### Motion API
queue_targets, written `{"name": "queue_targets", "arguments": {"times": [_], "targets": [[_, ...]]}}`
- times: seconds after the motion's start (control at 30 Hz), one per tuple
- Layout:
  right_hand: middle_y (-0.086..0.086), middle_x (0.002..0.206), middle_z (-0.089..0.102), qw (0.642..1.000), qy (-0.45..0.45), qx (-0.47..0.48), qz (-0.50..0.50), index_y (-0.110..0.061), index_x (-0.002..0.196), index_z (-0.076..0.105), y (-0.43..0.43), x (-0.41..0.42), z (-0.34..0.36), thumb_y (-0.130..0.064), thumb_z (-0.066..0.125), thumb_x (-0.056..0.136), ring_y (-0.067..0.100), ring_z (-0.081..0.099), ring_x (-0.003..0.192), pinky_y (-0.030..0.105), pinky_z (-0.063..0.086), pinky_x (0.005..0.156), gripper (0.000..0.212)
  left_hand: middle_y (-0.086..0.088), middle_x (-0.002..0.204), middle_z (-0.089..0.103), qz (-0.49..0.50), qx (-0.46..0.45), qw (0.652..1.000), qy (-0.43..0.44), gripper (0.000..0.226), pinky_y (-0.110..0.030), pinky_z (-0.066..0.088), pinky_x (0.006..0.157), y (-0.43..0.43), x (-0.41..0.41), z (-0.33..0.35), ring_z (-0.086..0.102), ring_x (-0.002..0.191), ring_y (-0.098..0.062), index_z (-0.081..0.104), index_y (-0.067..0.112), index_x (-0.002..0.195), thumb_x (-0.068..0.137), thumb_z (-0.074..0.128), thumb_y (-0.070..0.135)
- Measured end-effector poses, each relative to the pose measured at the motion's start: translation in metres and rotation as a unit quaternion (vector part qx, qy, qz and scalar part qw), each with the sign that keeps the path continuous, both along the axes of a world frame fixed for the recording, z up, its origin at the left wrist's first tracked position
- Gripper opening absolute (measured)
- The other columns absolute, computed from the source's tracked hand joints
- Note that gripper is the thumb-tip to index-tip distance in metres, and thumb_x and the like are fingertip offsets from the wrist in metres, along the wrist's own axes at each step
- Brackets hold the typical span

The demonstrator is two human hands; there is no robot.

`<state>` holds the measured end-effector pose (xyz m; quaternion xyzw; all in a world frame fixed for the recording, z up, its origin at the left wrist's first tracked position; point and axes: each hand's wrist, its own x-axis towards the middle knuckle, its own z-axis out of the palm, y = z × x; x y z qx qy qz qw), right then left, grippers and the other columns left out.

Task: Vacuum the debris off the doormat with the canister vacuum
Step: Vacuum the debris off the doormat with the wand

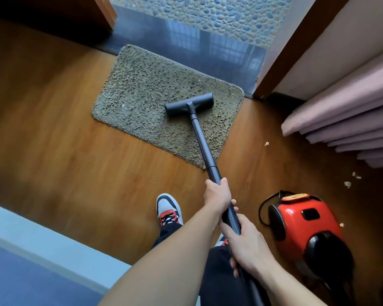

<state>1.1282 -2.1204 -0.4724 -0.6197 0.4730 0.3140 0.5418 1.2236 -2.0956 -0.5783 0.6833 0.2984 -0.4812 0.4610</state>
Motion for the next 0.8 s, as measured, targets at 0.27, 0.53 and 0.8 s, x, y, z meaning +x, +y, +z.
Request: {"name": "queue_targets", "arguments": {"times": [0.27,0.53,0.8], "targets": [[0.005,0.051,0.063,0.999,-0.001,0.001,-0.047,-0.025,0.114,0.05,-0.006,0.047,-0.001,-0.046,0.048,0.102,0.021,0.06,0.038,0.03,0.053,0.044,0.024,-0.011,0.089,0.054,-0.039,-0.001,0.999,0.006,0.027,-0.028,0.05,0.044,-0.017,0.048,-0.004,0.052,0.045,-0.015,0.04,0.016,0.116,0.101,0.046,0.037],[0.009,0.053,0.059,0.989,0.006,0.003,-0.145,-0.022,0.097,0.053,-0.002,0.117,-0.012,-0.053,0.047,0.099,0.023,0.055,0.036,0.025,0.048,0.041,0.032,-0.014,0.09,0.051,-0.107,-0.009,0.994,-0.036,0.023,-0.028,0.049,0.04,-0.03,0.122,-0.016,0.05,0.041,-0.014,0.04,0.011,0.111,0.102,0.045,0.031],[0.008,0.054,0.061,0.989,0.009,-0.008,-0.15,-0.023,0.097,0.052,0.003,0.139,-0.013,-0.052,0.048,0.098,0.022,0.057,0.038,0.027,0.05,0.041,0.029,-0.013,0.087,0.051,-0.129,-0.01,0.991,-0.037,0.027,-0.027,0.048,0.041,-0.027,0.142,-0.015,0.05,0.04,-0.014,0.041,0.01,0.115,0.102,0.046,0.032]]}}
